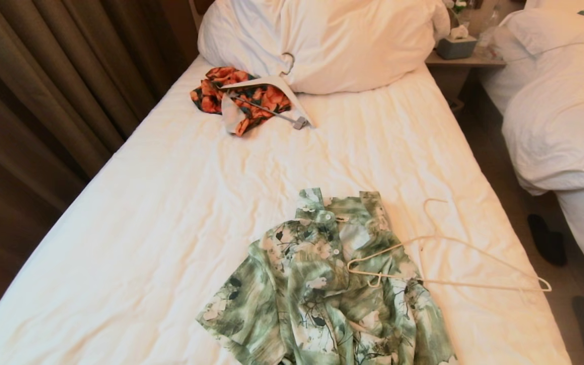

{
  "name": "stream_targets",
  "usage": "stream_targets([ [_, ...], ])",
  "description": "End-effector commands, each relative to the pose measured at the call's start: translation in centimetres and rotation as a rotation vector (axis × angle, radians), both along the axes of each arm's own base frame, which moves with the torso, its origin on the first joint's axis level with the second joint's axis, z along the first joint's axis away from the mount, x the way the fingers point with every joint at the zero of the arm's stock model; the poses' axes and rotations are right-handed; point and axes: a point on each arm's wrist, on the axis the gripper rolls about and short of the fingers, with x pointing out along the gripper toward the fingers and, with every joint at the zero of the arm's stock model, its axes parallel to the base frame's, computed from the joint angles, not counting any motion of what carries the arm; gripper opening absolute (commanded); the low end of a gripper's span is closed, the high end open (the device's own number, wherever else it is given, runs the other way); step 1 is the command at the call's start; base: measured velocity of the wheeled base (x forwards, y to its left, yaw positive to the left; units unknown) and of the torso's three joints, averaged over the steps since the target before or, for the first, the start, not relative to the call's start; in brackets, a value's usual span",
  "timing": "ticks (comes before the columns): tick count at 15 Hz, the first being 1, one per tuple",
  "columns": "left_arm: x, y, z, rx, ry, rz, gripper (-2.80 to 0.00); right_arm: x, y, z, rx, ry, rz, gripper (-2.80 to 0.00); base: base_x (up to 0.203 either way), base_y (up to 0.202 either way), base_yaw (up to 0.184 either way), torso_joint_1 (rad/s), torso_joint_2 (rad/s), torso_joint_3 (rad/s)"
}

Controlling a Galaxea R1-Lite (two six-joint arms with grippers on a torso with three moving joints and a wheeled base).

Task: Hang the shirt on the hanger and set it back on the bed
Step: Lift the shirt and hanger

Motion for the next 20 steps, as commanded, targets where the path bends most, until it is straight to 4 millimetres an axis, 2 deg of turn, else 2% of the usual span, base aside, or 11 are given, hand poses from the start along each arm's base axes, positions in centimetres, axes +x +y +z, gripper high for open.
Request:
stream_targets([
  [1, 0.0, 0.0, 0.0, -0.001, 0.000, 0.001, -2.80, 4.2, -2.1, -2.2, 0.073, 0.172, -0.003, -2.80, 0.000, 0.000, 0.000, 0.000, 0.00, 0.000],
  [5, 0.0, 0.0, 0.0, 0.001, 0.000, 0.001, -2.80, 8.2, -6.1, -6.2, 0.274, 0.371, 0.181, -2.80, 0.000, 0.000, 0.000, 0.000, 0.00, 0.000],
  [8, 0.0, 0.0, 0.0, 0.000, 0.000, 0.001, -2.80, 11.5, -9.0, -11.3, 0.393, 0.470, 0.323, -2.80, 0.000, 0.000, 0.000, 0.000, 0.00, 0.000],
  [10, 0.0, 0.0, 0.0, -0.001, 0.000, 0.001, -2.80, 14.0, -10.5, -14.6, 0.481, 0.466, 0.390, -2.80, 0.000, 0.000, 0.000, 0.000, 0.00, 0.000],
  [12, 0.0, 0.0, 0.0, 0.001, 0.000, 0.001, -2.80, 15.8, -11.0, -16.6, 0.523, 0.414, 0.477, -2.80, 0.000, 0.000, 0.000, 0.000, 0.00, 0.000],
  [14, 0.0, 0.0, 0.0, -0.001, 0.000, 0.001, -2.80, 17.2, -9.9, -17.9, 0.497, 0.403, 0.563, -2.80, 0.000, 0.000, 0.000, 0.000, 0.00, 0.000],
  [17, 0.0, 0.0, 0.0, 0.001, 0.000, 0.001, -2.80, 18.8, -9.4, -19.7, 0.467, 0.367, 0.615, -2.80, 0.000, 0.000, 0.000, 0.000, 0.00, 0.000],
  [18, 0.0, 0.0, 0.0, -0.001, -0.002, 0.001, -2.80, 19.3, -8.9, -20.0, 0.475, 0.345, 0.639, 0.00, 0.000, 0.000, 0.000, 0.000, 0.00, 0.000],
  [20, 0.0, 0.0, 0.0, 0.001, 0.000, 0.001, -2.80, 20.0, -7.8, -20.4, 0.479, 0.344, 0.671, 0.00, 0.000, 0.000, 0.000, 0.000, 0.00, 0.000],
])
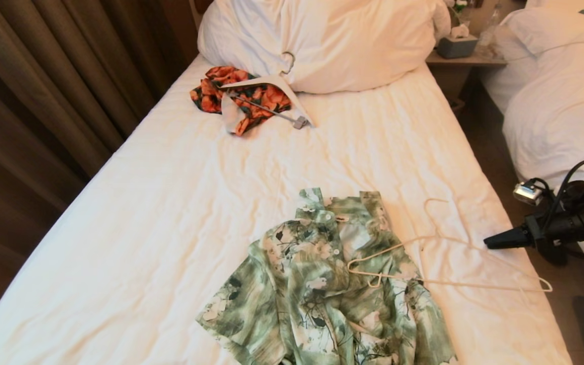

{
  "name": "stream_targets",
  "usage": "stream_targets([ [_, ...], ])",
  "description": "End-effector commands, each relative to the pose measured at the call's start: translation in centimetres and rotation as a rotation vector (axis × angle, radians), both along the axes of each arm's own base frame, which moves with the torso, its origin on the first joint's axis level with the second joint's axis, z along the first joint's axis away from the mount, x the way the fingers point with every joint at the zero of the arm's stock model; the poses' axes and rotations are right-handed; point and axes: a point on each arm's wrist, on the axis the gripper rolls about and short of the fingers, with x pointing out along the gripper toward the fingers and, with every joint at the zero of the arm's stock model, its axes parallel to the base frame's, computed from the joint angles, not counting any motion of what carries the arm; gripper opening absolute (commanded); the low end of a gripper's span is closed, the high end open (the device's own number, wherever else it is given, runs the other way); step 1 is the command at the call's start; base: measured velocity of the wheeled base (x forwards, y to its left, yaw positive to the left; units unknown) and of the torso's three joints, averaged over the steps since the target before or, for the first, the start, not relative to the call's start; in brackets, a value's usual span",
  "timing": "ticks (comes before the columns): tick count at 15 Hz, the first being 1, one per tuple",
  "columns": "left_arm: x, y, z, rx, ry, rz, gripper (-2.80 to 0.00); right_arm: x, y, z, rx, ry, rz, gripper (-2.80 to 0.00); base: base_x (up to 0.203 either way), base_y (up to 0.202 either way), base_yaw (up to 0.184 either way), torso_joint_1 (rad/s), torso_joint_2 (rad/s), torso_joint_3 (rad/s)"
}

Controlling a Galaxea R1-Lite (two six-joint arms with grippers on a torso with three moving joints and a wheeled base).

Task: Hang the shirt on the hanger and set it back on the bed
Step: Lift the shirt and hanger

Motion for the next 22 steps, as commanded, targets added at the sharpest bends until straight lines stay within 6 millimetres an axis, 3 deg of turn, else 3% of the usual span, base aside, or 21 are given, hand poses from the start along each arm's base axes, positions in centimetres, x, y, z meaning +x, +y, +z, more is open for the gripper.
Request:
stream_targets([
  [1, 0.0, 0.0, 0.0, 0.000, 0.000, 0.001, -2.80, 0.5, 0.8, -0.8, 0.013, 0.017, 0.025, 0.00, 0.000, 0.000, 0.000, 0.000, 0.00, 0.000],
  [7, 0.0, 0.0, 0.0, -0.001, 0.000, 0.001, -2.80, 1.0, 3.9, -0.9, 0.021, 0.024, 0.107, 0.00, 0.000, 0.000, 0.000, 0.000, 0.00, 0.000],
  [11, 0.0, 0.0, 0.0, -0.001, 0.000, 0.001, -2.80, -0.3, 4.7, -1.3, 0.009, -0.005, 0.246, 0.00, 0.000, 0.000, 0.000, 0.000, 0.00, 0.000],
  [18, 0.0, 0.0, 0.0, 0.000, 0.000, 0.001, -2.80, 0.0, 5.3, -1.6, -0.014, 0.008, 0.261, 0.00, 0.000, 0.000, 0.000, 0.000, 0.00, 0.000],
  [22, 0.0, 0.0, 0.0, -0.001, 0.000, 0.001, -2.80, 0.6, 7.1, -1.8, -0.027, -0.013, 0.305, 0.00, 0.000, 0.000, 0.000, 0.000, 0.00, 0.000],
])
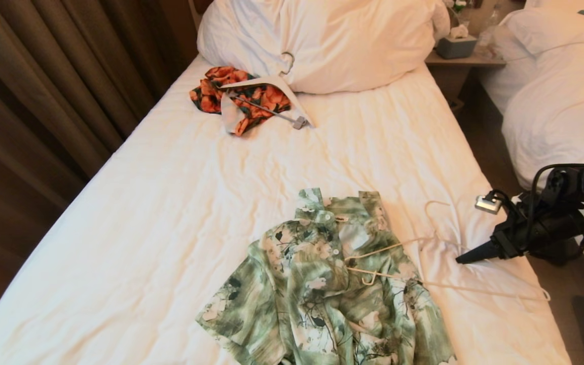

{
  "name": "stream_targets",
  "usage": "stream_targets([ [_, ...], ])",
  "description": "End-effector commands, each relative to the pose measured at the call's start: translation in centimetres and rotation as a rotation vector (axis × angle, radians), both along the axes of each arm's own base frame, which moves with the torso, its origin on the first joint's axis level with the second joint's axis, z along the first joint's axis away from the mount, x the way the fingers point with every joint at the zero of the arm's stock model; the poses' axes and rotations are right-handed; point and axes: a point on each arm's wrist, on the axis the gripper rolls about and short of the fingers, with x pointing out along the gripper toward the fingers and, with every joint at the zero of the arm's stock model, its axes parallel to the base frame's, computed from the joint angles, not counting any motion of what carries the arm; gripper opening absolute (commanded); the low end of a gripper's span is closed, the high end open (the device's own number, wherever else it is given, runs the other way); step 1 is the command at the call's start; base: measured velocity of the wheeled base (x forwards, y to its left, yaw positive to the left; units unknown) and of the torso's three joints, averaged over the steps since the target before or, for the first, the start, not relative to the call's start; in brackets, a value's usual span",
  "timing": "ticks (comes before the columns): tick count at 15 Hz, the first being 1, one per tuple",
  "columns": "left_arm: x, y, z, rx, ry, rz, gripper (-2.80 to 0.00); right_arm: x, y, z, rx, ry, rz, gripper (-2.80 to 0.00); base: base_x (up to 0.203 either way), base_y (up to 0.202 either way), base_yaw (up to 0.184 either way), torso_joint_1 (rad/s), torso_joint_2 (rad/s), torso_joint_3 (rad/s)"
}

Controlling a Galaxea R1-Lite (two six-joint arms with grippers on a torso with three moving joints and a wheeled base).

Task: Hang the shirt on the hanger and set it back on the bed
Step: Lift the shirt and hanger

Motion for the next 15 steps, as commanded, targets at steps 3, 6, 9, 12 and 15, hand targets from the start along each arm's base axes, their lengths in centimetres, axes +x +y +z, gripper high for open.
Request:
stream_targets([
  [3, 0.0, 0.0, 0.0, -0.001, -0.001, 0.001, -2.80, 0.4, 1.0, -0.4, 0.007, 0.002, 0.015, 0.00, 0.000, 0.000, 0.000, 0.000, 0.00, 0.000],
  [6, 0.0, 0.0, 0.0, -0.001, -0.001, 0.001, -2.80, 0.3, 1.0, -0.5, 0.007, 0.007, 0.014, -2.80, 0.000, 0.000, 0.000, 0.000, 0.00, 0.000],
  [9, 0.0, 0.0, 0.0, -0.001, -0.001, 0.001, -2.80, 0.3, 1.0, -0.5, 0.010, 0.006, 0.014, -2.80, 0.000, 0.000, 0.000, 0.000, 0.00, 0.000],
  [12, 0.0, 0.0, 0.0, -0.001, -0.001, 0.001, -2.80, 0.3, 1.0, -0.4, 0.011, 0.005, 0.013, -2.80, 0.000, 0.000, 0.000, 0.000, 0.00, 0.000],
  [15, 0.0, 0.0, 0.0, -0.001, -0.001, 0.001, -2.80, -0.3, 1.0, 0.9, 0.012, -0.011, 0.012, -2.80, 0.000, 0.000, 0.000, 0.000, 0.00, 0.000],
])
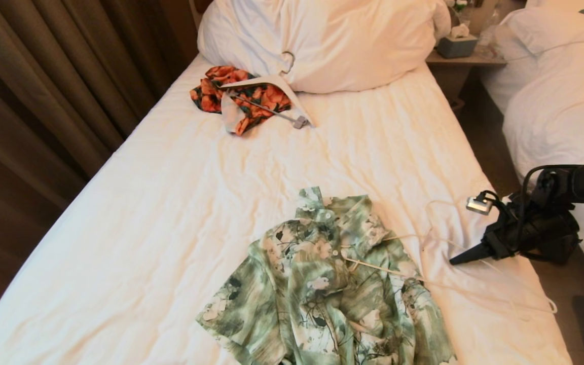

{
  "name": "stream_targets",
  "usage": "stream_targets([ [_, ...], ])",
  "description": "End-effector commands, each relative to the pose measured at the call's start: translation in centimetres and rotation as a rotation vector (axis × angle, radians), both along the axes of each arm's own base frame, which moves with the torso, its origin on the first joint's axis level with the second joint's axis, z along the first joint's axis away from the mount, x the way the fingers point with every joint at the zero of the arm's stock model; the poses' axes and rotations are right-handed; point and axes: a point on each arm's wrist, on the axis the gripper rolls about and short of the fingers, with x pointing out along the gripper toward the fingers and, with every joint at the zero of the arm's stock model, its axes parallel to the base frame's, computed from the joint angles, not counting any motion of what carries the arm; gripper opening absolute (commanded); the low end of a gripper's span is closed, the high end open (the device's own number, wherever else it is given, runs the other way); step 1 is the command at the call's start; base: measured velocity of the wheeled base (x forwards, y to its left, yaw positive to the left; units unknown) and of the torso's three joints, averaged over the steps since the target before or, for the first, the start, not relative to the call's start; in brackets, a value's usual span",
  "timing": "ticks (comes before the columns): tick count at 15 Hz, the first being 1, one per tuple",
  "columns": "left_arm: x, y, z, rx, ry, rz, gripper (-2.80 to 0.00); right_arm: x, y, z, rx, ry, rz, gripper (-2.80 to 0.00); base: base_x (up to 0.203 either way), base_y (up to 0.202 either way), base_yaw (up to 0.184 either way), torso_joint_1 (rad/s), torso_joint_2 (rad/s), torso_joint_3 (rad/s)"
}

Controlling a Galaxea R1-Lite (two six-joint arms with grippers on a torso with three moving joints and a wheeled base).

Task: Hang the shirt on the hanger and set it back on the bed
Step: Lift the shirt and hanger

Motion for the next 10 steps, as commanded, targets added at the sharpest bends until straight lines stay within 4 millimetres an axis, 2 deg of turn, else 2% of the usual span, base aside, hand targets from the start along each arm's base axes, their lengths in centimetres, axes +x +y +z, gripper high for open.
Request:
stream_targets([
  [1, 0.0, 0.0, 0.0, 0.000, -0.001, 0.001, -2.80, -0.6, 0.1, 1.5, 0.001, -0.028, 0.003, -2.80, 0.000, 0.000, 0.000, 0.000, 0.00, 0.000],
  [5, 0.0, 0.0, 0.0, 0.001, -0.001, 0.001, -2.80, -2.5, -0.1, 4.7, -0.007, -0.085, -0.012, -2.80, 0.000, 0.000, 0.000, 0.000, 0.00, 0.000],
  [10, 0.0, 0.0, 0.0, 0.001, -0.001, 0.001, -2.80, -5.5, -0.7, 7.5, 0.006, -0.122, -0.043, -2.80, 0.000, 0.000, 0.000, 0.000, 0.00, 0.000],
])
